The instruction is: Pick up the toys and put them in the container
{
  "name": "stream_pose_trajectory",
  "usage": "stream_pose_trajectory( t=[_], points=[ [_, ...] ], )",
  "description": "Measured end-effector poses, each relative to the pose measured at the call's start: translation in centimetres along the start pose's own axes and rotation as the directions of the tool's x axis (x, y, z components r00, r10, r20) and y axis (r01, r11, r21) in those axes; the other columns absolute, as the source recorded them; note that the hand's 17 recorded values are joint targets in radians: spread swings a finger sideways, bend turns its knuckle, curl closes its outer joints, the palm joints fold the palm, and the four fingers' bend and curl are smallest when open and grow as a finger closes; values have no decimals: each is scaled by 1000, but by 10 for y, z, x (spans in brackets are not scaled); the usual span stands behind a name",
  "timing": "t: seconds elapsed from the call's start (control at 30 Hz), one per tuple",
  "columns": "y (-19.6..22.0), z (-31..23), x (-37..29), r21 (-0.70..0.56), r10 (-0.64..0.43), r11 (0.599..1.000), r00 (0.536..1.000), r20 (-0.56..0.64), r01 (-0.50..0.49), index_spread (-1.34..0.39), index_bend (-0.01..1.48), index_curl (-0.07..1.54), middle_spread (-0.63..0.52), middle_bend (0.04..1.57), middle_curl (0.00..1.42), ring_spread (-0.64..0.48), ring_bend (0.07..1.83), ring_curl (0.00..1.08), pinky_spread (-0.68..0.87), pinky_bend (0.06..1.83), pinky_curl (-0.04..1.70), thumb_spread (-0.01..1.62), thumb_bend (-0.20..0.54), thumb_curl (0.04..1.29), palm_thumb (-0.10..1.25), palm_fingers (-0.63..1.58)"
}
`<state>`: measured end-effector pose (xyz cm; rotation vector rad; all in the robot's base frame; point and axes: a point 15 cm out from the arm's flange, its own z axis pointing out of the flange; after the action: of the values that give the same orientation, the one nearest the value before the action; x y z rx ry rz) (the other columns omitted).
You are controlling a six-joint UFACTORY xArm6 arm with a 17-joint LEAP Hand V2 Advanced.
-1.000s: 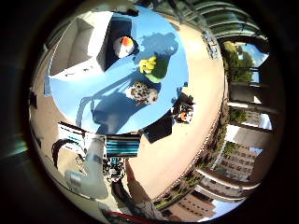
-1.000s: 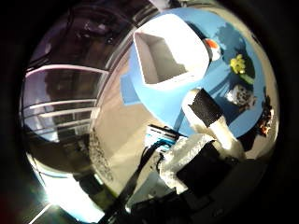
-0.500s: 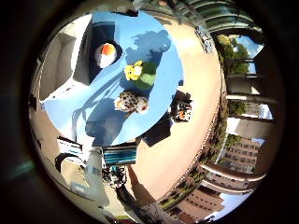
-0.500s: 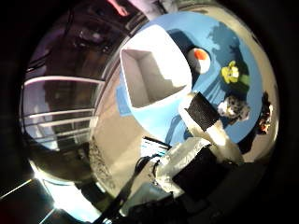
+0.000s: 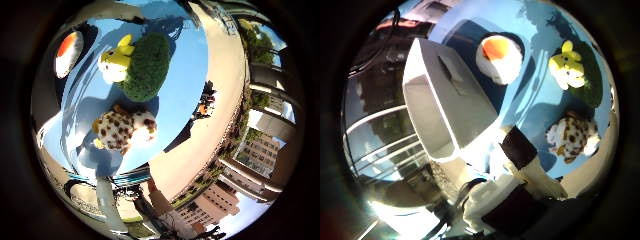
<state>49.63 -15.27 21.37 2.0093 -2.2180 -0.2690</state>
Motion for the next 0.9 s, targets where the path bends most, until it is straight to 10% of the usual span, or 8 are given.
stream_pose_trajectory(
  t=[0.63, 0.9],
  points=[
    [-34, 82, 120, -40, 114, 992, 989, -93, -118, -122, 157, 255, 103, 182, 304, 298, 379, 335, 439, 594, 237, 1253, -7, 292, 597, 127],
    [-50, 53, 144, 92, 141, 987, 983, -113, -131, -204, 129, 199, -95, 639, 515, 104, 1031, 573, 297, 557, 217, 1205, 14, 348, 818, 629]
  ],
)
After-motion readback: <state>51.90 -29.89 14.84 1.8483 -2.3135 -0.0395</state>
